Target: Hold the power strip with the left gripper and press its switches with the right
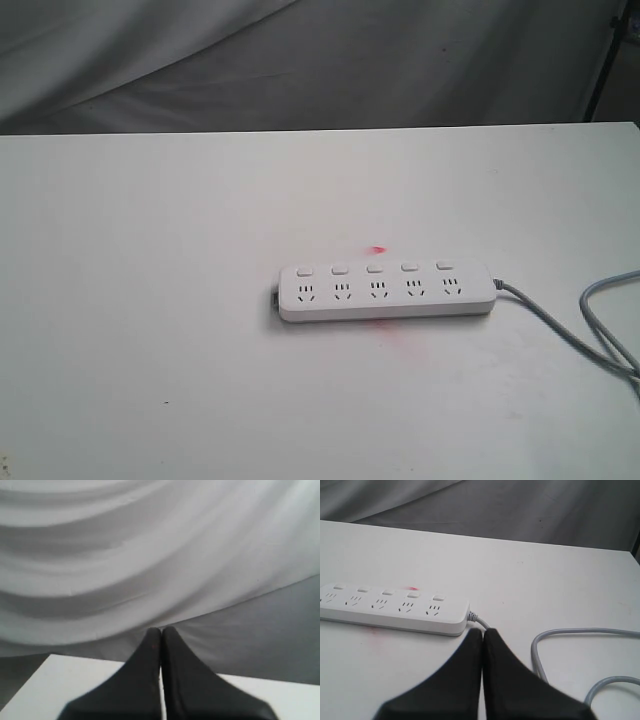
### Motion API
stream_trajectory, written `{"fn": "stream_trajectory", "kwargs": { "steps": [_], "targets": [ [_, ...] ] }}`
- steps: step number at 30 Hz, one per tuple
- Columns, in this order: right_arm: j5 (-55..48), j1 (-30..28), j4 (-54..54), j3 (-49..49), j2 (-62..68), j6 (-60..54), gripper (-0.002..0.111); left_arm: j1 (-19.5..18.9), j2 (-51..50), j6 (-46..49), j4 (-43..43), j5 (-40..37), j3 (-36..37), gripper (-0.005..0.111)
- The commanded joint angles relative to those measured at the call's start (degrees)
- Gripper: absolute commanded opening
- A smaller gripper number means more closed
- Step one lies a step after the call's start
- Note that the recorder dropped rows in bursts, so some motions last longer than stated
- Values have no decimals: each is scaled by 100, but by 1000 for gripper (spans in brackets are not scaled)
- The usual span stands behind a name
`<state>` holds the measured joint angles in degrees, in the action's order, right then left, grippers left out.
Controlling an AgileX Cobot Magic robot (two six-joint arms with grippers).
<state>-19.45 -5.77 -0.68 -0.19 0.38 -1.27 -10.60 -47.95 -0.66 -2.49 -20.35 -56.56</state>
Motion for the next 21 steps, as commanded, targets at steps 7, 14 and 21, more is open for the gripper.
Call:
{"fn": "stream_trajectory", "kwargs": {
  "steps": [7,14,21],
  "targets": [
    [17,14,23,19,-38,9,0,-18,-219,-61,5,750,-358,1],
    [17,14,23,19,-38,9,0,-18,-219,-61,5,750,-358,1],
    [17,14,23,19,-38,9,0,-18,-219,1112,-126,158,-358,1]
  ]
}}
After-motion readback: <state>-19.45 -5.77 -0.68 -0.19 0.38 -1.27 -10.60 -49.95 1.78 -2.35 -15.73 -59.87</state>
